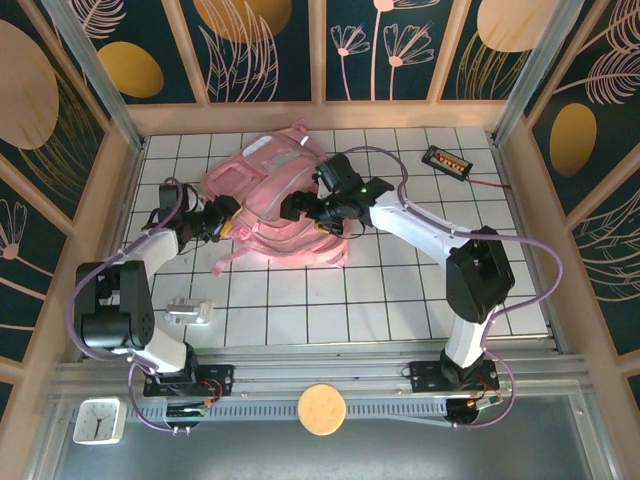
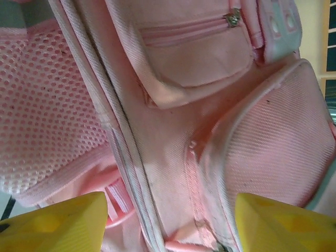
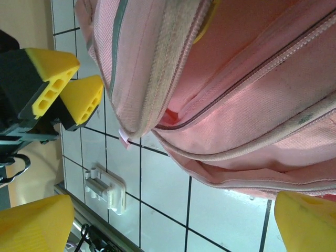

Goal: Pack the student bag

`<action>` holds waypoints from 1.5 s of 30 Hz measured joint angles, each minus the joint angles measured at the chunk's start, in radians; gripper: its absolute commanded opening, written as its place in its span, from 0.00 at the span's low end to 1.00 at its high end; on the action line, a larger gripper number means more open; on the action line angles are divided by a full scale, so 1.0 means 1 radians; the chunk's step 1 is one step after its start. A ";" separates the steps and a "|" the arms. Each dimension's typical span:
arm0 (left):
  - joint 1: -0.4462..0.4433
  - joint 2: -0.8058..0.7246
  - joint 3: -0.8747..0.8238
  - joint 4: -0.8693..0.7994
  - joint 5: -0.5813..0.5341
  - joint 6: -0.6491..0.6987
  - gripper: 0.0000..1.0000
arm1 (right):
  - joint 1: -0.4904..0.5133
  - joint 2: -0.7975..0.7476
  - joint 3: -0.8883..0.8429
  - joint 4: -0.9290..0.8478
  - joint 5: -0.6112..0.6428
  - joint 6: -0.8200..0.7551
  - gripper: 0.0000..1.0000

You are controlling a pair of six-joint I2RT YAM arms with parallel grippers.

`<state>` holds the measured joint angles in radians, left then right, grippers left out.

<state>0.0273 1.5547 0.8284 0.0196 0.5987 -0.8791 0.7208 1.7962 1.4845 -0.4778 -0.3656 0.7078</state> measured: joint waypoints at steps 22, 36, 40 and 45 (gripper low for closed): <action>0.003 0.185 0.039 0.148 0.040 -0.088 0.00 | 0.020 0.016 0.093 -0.082 0.119 -0.026 0.99; -0.227 0.061 -0.128 0.395 -0.032 -0.425 0.00 | 0.193 0.075 0.129 -0.230 0.394 0.024 0.68; -0.237 0.035 -0.128 0.399 -0.042 -0.441 0.00 | 0.194 0.077 0.132 -0.245 0.454 0.032 0.57; -0.254 0.014 -0.128 0.399 -0.063 -0.448 0.00 | 0.193 0.117 0.177 -0.267 0.502 0.034 0.54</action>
<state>-0.2272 1.5688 0.7006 0.4187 0.5358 -1.3270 0.9142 1.9137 1.6619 -0.7444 0.1368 0.7414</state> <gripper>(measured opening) 0.062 0.544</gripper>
